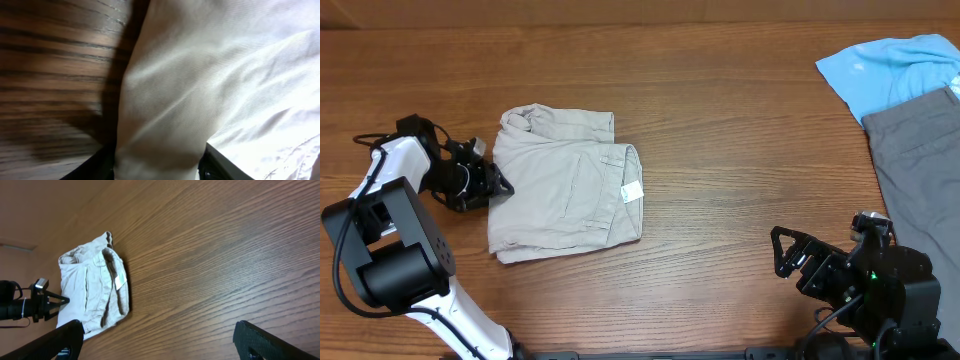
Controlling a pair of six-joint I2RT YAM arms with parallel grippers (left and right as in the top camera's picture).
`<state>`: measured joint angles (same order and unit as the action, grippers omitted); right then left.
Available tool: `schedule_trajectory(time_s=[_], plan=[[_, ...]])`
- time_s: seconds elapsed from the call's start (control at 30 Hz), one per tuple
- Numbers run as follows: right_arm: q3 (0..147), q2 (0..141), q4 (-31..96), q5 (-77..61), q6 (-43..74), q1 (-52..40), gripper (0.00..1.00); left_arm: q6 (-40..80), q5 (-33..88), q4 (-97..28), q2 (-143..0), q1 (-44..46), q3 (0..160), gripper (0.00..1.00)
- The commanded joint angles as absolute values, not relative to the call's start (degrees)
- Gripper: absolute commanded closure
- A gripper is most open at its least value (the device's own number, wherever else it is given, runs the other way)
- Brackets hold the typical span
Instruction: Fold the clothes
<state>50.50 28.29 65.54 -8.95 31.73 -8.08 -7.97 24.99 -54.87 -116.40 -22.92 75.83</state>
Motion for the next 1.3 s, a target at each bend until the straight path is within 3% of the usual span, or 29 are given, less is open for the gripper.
schedule_trajectory(time_s=[0.0, 0.1, 0.13, 0.47, 0.77, 1.0, 1.27], plan=[[51.3, 28.3, 65.2, -8.6, 32.0, -8.3, 0.0, -8.8, 26.5, -54.8, -118.0, -22.8, 74.8, 0.56], [51.3, 28.3, 65.2, -8.6, 32.0, -8.3, 0.0, -8.7, 27.1, -54.7, -118.0, -22.8, 74.7, 0.94], [51.3, 28.3, 65.2, -8.6, 32.0, -8.3, 0.0, -8.4, 27.4, -54.3, -118.0, -22.8, 74.7, 0.96], [51.3, 28.3, 65.2, -8.6, 32.0, -8.3, 0.0, 4.4, 32.6, -43.3, -118.0, -22.8, 74.7, 0.96], [51.3, 28.3, 65.2, -8.6, 32.0, -8.3, 0.0, 31.8, 22.5, -28.5, -118.0, -25.6, 74.7, 0.96], [51.3, 28.3, 65.2, -8.6, 32.0, -8.3, 0.0, 55.4, 21.5, -26.2, -118.0, -35.6, 74.7, 0.96], [51.3, 28.3, 65.2, -8.6, 32.0, -8.3, 0.0, 58.3, 23.2, -25.1, -118.0, -48.2, 74.7, 0.96]])
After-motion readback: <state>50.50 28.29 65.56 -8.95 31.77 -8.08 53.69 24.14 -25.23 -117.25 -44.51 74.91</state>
